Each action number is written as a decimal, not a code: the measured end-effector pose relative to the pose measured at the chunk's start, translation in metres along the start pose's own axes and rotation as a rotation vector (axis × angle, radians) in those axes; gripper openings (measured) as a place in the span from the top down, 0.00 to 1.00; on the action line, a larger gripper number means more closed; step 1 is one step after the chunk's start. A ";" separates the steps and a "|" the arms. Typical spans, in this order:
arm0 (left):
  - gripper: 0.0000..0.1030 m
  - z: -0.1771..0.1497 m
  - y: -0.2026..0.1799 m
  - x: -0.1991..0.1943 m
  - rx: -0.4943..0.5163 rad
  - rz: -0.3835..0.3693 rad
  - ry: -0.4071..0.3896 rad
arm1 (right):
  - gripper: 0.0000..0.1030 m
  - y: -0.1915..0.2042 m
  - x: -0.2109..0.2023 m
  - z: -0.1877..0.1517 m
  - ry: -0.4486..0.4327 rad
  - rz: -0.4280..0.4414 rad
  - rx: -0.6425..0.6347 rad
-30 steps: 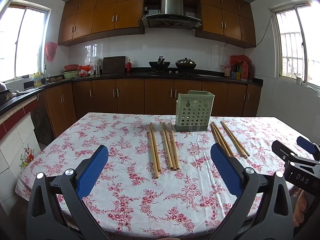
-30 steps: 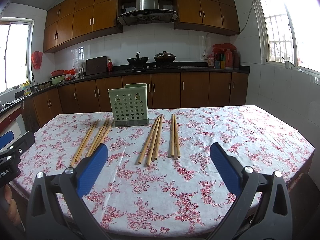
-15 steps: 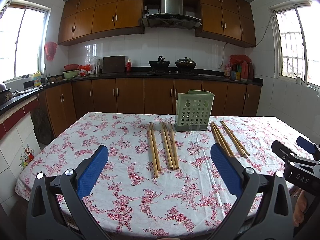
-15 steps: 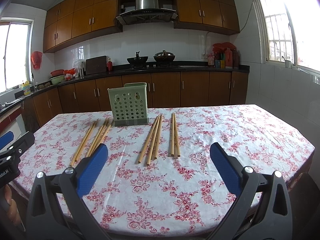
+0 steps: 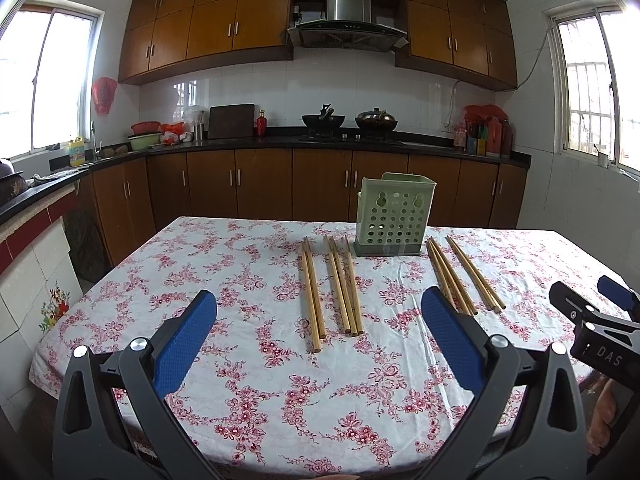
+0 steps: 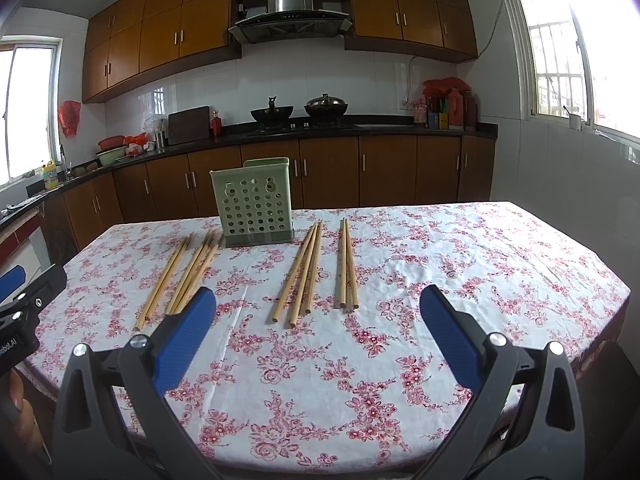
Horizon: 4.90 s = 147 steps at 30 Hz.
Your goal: Organize utensils
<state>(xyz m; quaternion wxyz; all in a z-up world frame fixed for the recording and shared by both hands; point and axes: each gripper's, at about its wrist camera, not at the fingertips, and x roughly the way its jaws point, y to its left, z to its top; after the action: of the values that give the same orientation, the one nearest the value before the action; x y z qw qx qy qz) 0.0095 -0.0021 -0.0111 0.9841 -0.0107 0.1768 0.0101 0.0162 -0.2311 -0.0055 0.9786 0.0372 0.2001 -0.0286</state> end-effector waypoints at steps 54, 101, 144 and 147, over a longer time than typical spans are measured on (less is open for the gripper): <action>0.93 0.007 0.039 0.234 -0.041 -0.061 0.620 | 0.91 -0.052 0.239 0.020 0.518 -0.126 0.065; 0.93 0.003 0.070 0.204 -0.037 -0.027 0.505 | 0.92 -0.073 0.202 0.021 0.410 -0.155 0.045; 0.93 0.246 0.075 0.127 -0.102 -0.073 -0.066 | 0.93 -0.065 0.101 0.256 -0.155 -0.005 0.119; 0.93 0.269 0.061 0.119 -0.130 -0.120 -0.121 | 0.93 -0.057 0.085 0.282 -0.228 0.052 0.149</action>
<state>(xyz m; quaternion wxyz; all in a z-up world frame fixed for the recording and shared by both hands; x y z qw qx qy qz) 0.2128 0.0670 0.1990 0.9891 -0.0844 0.1149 -0.0370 0.2001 -0.3149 0.2157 0.9900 0.1114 0.0841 -0.0219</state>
